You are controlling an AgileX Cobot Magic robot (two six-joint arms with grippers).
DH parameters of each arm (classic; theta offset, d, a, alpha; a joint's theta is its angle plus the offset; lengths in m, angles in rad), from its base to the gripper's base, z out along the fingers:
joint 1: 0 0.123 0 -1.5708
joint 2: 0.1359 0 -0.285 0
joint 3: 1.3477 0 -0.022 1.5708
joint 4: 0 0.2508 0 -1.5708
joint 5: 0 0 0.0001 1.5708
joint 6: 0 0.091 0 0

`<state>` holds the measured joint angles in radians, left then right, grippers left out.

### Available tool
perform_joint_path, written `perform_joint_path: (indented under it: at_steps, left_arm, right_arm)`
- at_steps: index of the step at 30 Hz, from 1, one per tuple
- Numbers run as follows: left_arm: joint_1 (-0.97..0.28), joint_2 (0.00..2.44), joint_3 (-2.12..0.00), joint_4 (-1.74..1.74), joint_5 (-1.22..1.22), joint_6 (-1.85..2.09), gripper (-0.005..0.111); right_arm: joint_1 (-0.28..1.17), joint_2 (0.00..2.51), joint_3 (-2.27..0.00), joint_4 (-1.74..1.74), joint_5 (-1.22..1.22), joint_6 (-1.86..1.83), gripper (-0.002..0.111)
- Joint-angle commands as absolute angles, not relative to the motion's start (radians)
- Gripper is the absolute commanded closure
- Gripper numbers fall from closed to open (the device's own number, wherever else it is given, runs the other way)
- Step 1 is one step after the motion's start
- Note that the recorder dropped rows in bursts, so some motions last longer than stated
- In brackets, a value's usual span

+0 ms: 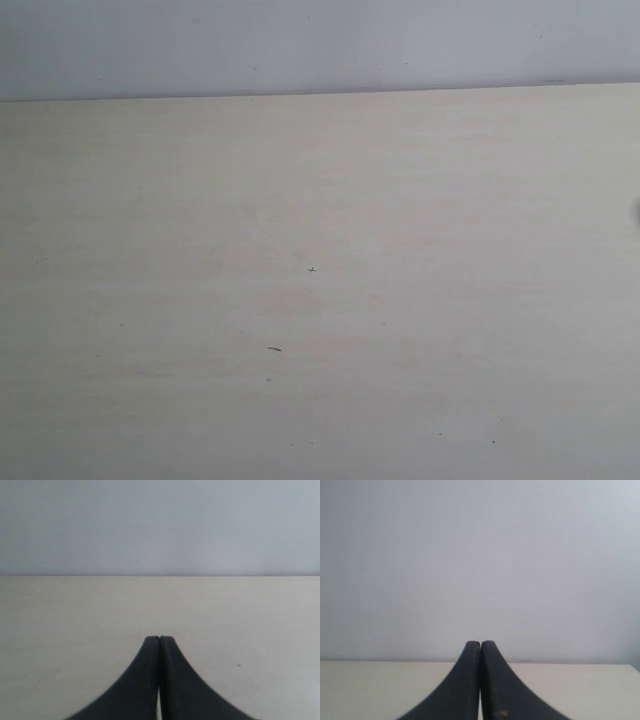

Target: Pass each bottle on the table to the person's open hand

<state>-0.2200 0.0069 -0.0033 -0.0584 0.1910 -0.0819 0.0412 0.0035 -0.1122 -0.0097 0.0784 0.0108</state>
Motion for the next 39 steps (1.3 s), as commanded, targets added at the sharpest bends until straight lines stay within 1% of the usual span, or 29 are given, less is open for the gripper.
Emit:
perform_joint_path:
  at_steps: [1, 3, 9, 15, 39]
  left_arm:
    - [-0.218, 0.0, 0.0, -0.066, 0.189, -0.082, 0.107]
    - [-0.218, 0.0, 0.0, -0.066, 0.189, -0.082, 0.107]
    - [-0.218, 0.0, 0.0, -0.066, 0.189, -0.082, 0.107]
    - [-0.218, 0.0, 0.0, -0.066, 0.189, -0.082, 0.107]
    - [-0.218, 0.0, 0.0, -0.066, 0.189, -0.081, 0.107]
  right_arm:
    - [0.015, 0.0, 0.0, 0.0, -0.061, 0.013, 0.108]
    - [0.015, 0.0, 0.0, 0.0, 0.0, 0.013, 0.108]
    - [0.012, 0.0, 0.0, 0.0, 0.006, 0.013, 0.108]
    - [-0.065, 0.0, 0.0, 0.0, 0.013, 0.056, 0.108]
    - [-0.067, 0.0, 0.0, 0.026, 0.017, 0.055, 0.108]
